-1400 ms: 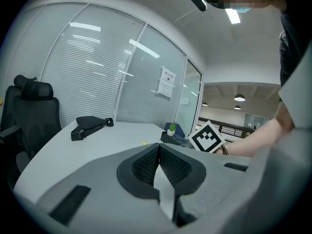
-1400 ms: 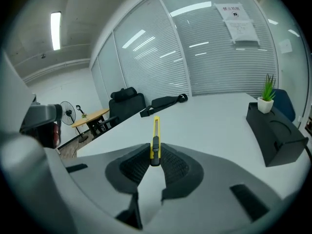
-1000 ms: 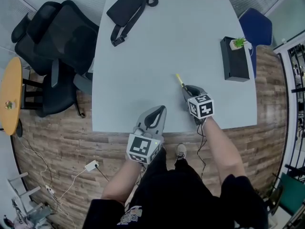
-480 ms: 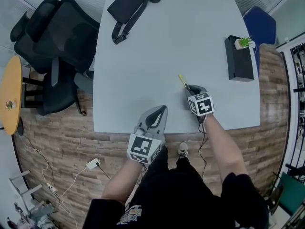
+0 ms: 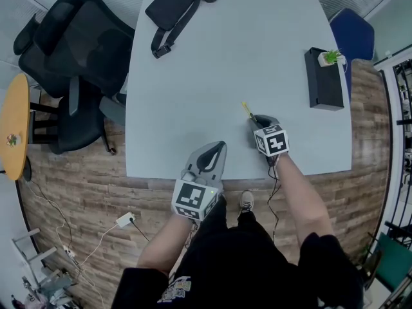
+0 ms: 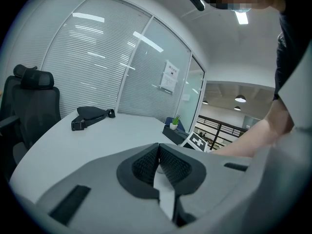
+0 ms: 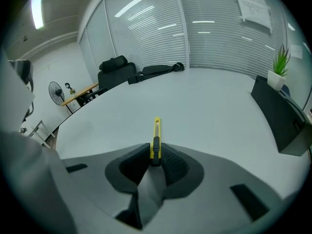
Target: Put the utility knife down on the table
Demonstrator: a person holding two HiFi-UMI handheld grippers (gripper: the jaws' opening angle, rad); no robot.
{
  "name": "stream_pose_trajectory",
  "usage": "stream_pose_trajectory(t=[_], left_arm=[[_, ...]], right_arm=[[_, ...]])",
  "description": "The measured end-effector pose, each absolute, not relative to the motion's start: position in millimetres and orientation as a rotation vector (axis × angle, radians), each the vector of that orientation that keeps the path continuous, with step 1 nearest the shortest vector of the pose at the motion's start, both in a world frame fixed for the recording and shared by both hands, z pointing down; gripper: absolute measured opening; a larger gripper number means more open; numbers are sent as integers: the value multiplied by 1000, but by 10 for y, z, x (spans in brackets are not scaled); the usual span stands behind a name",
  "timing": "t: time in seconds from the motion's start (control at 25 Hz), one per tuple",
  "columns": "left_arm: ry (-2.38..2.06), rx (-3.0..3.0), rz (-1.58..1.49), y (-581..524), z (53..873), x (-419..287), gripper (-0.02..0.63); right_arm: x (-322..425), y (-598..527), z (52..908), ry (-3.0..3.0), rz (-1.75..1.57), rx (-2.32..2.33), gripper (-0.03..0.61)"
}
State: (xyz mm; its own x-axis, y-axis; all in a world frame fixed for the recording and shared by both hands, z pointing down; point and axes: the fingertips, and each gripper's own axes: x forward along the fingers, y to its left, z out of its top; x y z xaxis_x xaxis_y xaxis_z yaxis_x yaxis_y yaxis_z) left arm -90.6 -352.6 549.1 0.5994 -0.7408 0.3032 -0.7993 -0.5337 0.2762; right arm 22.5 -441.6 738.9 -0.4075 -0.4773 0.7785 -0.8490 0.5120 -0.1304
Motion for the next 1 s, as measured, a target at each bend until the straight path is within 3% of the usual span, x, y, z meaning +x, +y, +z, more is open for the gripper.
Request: stream_pose_trajectory(t=[0.2,0.4,0.6,0.72,1.0], left_arm=[[-1240,2441,210,-3501,5476,-893,5],[-1253,2445,205,-3467,5429,-878,5],[-1273,2453,190,-3408,5340,-828,5],[-1286,2463,183,-3366,5255,-768,5],[-1329,2500,170,-3116,4965,-515,5]], right_arm=[[215,-4408,7364,-2089,690,1066,117],[235,-4426,7172,-2138,667,1089,117],[226,-4407,6727,-2243,610,1120,82],[261,-4383,6329,-2330,564,1163,4],[453,-4029,5273,-2586,452,1195,3]])
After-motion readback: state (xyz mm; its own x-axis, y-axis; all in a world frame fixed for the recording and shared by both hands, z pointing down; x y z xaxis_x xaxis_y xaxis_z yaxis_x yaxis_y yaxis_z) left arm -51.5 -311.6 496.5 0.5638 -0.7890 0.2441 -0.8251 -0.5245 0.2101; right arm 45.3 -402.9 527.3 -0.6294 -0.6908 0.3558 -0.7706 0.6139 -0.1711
